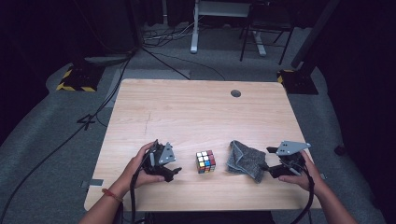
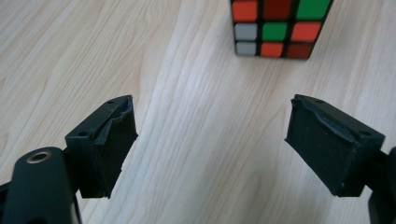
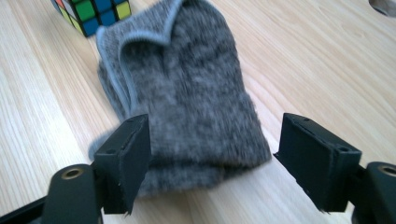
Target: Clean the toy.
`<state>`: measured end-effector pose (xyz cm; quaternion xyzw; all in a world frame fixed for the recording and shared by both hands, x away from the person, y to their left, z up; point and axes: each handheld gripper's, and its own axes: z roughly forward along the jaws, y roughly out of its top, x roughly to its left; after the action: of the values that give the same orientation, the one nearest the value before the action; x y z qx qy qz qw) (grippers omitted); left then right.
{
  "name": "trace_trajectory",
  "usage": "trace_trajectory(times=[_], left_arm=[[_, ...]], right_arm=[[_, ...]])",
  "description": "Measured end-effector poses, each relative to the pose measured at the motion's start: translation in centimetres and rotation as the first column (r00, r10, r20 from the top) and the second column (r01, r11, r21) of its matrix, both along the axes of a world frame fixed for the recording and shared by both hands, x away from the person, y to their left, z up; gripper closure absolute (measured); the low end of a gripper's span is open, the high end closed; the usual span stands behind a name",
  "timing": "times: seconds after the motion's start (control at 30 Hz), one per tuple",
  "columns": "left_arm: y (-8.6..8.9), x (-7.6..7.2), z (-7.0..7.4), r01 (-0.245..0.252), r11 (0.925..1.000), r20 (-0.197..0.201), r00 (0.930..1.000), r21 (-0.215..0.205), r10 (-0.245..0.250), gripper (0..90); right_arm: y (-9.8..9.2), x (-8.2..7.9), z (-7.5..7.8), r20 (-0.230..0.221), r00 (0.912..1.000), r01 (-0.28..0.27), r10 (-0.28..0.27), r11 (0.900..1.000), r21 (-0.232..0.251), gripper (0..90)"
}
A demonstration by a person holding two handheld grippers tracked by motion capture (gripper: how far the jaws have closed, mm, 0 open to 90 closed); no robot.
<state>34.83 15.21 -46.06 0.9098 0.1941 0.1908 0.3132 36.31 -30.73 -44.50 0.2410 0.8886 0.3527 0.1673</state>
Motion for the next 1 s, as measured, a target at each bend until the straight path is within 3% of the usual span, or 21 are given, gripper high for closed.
trace_trajectory(times=[0.17, 0.4, 0.5, 0.63, 0.7, 0.87, 0.9, 0.97, 1.0], left_arm=[[1.9, -0.3, -0.5, -0.038, 0.9987, 0.008, 0.9992, 0.033, 0.038, 16.5], [3.7, -0.5, -1.1, -0.079, 0.9966, -0.006, 0.9969, 0.026, 0.079, 16.3], [4.4, -0.3, -1.6, -0.107, 0.9942, -0.023, 0.9940, 0.016, 0.107, 16.3], [5.3, 0.3, -2.7, -0.146, 0.9887, -0.057, 0.9874, 0.037, 0.148, 16.3], [5.7, 0.4, -3.0, -0.155, 0.9878, -0.076, 0.9849, 0.010, 0.156, 16.3], [6.3, 0.4, -3.4, -0.180, 0.9830, -0.099, 0.9794, -0.035, 0.176, 16.3], [6.4, 0.5, -3.5, -0.195, 0.9790, -0.125, 0.9743, -0.058, 0.187, 16.3], [6.8, 0.6, -4.0, -0.239, 0.9630, -0.209, 0.9551, -0.124, 0.210, 16.3], [6.9, 0.5, -4.2, -0.231, 0.9629, -0.194, 0.9598, -0.139, 0.202, 15.5]], right_arm=[[-1.9, -0.3, -1.1, -0.013, 0.9984, 0.055, -0.056, 0.998, -0.018, 24.8], [-4.7, -0.6, -2.9, -0.029, 0.9888, 0.146, -0.146, 0.989, -0.014, 24.5], [-5.5, -0.8, -3.4, -0.041, 0.9839, 0.174, -0.174, 0.985, 0.000, 24.4], [-6.2, -0.8, -4.4, -0.054, 0.9740, 0.221, -0.220, 0.975, 0.006, 23.2], [-6.5, -0.7, -4.9, -0.060, 0.9707, 0.234, -0.233, 0.972, 0.012, 23.3], [-6.9, -0.9, -5.7, -0.066, 0.9667, 0.252, -0.247, 0.964, 0.089, 22.9], [-7.0, -1.0, -5.7, -0.064, 0.9665, 0.254, -0.249, 0.963, 0.091, 22.5], [-7.0, -1.0, -5.8, -0.071, 0.9643, 0.261, -0.255, 0.960, 0.099, 22.2], [-7.1, -0.9, -5.8, -0.077, 0.9642, 0.261, -0.254, 0.960, 0.101, 22.0]])
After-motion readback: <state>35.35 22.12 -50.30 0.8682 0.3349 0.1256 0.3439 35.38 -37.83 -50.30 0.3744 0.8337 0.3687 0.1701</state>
